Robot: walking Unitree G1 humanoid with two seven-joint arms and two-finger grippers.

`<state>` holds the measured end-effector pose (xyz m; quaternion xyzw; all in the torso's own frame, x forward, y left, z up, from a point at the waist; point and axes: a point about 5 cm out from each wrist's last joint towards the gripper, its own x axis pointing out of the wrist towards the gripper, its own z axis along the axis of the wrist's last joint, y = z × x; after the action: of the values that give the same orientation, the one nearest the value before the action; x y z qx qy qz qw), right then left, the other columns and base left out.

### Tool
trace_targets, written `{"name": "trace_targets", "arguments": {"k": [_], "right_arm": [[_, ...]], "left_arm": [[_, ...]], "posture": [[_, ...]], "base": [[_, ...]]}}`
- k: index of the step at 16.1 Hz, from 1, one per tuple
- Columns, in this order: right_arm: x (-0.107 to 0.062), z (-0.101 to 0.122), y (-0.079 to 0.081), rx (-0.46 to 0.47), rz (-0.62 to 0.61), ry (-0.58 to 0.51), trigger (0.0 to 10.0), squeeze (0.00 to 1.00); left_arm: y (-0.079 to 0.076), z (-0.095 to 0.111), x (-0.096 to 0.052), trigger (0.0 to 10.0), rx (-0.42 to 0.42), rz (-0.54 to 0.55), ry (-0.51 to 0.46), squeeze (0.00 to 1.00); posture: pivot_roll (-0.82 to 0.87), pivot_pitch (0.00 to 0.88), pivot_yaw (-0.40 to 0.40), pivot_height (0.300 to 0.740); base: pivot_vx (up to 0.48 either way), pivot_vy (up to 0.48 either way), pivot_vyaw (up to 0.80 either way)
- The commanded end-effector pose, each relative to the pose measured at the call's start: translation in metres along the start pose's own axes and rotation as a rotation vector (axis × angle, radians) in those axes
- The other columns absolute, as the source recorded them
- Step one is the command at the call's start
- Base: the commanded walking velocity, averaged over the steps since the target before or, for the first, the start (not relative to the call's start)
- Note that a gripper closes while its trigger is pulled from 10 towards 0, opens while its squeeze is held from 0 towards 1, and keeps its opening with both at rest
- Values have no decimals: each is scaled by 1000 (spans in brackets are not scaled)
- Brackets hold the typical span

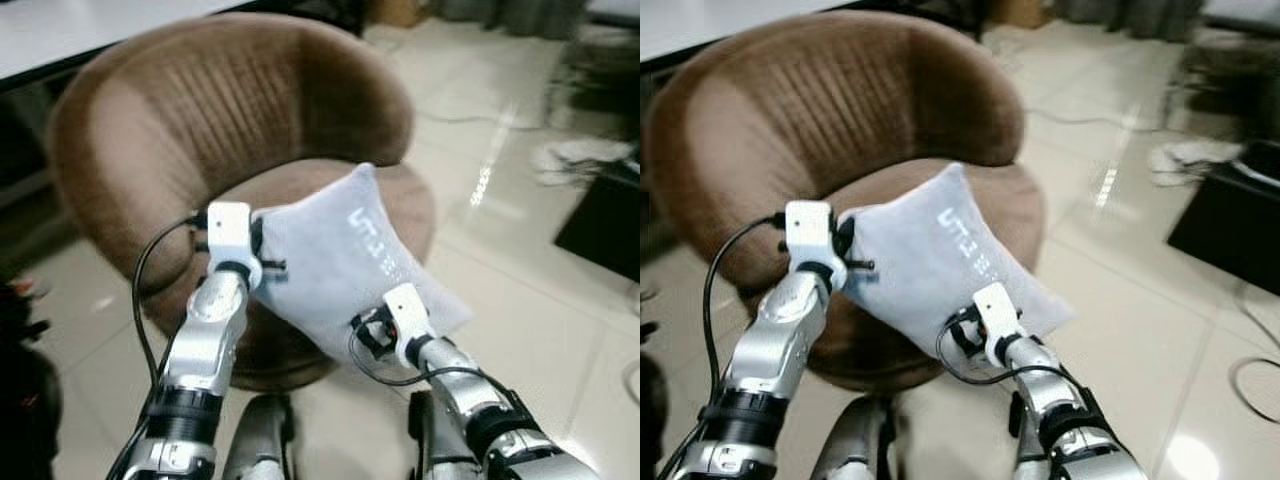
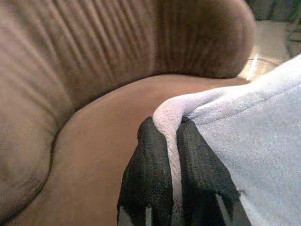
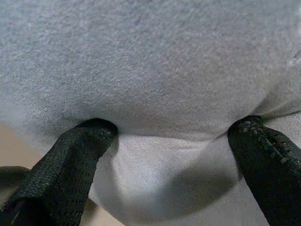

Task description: Move the pillow to the sofa from floor

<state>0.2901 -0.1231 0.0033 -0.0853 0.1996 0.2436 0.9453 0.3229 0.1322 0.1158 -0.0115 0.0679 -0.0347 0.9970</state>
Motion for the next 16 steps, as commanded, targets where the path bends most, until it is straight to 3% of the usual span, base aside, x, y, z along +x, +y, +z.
{"name": "trace_targets", "arguments": {"k": [1,4,16], "right_arm": [[0,0,-2,13,-20,7,10000,0],[0,1,-2,11,-14,-3,10000,0],[-4,-8,-3,0,-35,30,10000,0]], "left_arm": [[-3,13,2,10000,13,-9,-59,0],[-4,11,2,10000,18,-17,-54,0],[-4,-1,-2,10000,55,-10,-31,0]], "posture": [[-102,0,74,574],[-105,0,74,574],[-107,0,75,574]], "base": [[0,0,0],[0,0,0],[0,0,515]]}}
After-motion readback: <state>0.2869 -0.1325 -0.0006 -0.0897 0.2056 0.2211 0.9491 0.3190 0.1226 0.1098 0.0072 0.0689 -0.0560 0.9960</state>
